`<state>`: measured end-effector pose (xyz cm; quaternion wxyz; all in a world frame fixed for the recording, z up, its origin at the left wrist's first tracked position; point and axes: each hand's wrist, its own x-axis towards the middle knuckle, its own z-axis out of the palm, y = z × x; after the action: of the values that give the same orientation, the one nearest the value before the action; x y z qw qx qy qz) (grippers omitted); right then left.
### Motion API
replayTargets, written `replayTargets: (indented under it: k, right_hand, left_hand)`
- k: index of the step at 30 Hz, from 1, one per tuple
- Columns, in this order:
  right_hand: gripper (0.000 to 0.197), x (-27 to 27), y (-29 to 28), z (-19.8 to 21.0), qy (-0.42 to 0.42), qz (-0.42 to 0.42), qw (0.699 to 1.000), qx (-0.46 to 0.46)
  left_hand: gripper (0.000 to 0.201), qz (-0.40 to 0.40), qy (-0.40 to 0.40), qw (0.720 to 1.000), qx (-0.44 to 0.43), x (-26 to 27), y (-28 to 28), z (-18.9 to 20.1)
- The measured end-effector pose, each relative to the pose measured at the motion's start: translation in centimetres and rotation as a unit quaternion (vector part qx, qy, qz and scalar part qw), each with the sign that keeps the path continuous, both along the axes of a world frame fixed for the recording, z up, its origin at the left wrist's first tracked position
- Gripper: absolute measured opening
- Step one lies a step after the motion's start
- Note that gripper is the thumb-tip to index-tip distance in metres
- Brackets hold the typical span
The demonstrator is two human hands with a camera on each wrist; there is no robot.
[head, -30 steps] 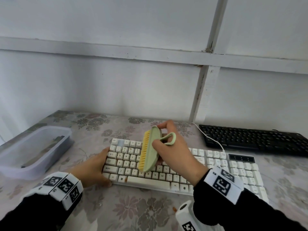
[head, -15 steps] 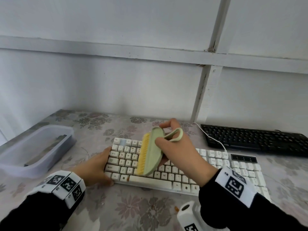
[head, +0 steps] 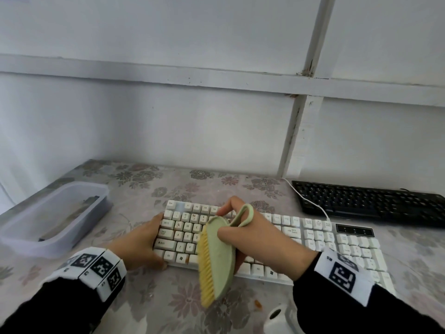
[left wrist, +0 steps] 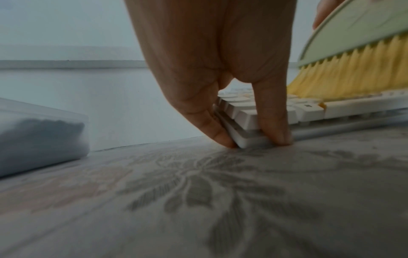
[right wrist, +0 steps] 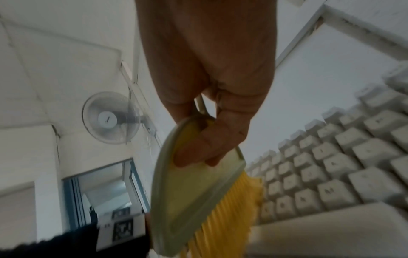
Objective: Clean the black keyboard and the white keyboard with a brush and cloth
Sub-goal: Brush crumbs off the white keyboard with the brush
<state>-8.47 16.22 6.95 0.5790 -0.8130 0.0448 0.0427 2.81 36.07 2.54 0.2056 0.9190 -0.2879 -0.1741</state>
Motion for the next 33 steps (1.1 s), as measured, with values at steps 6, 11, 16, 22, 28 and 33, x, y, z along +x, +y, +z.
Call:
replayTargets:
  k: [6,11,16,22,28,33]
  right_hand:
    - [0.024,1.5,0.2,1.7,-0.134,-0.100,0.985,0.032]
    - [0.027,1.9,1.8,0.3,-0.135,-0.084,0.987,-0.021]
    - [0.024,1.2,2.6,-1.0,-0.087,-0.026,0.996,-0.025]
    - [0.023,0.4,2.4,-0.1,-0.039,0.003,0.999,0.002]
    - [0.029,2.0,1.9,1.1,-0.135,-0.082,0.987,0.022]
    - [0.028,1.8,2.9,-0.4,-0.114,-0.044,0.992,-0.009]
  left_hand:
    - [0.096,-0.002,0.002,1.000,0.007,0.0,0.0,0.0]
    - [0.093,-0.004,-0.004,1.000,-0.001,0.0,0.0,0.1]
    - [0.088,-0.002,0.004,1.000,-0.018,0.2,0.1,-0.2]
    - [0.092,-0.006,-0.012,1.000,0.004,-0.3,-0.1,0.5]
    - [0.095,-0.004,-0.007,1.000,0.004,-0.3,-0.1,0.5]
    - [0.091,-0.007,-0.002,1.000,-0.016,0.1,0.0,0.2]
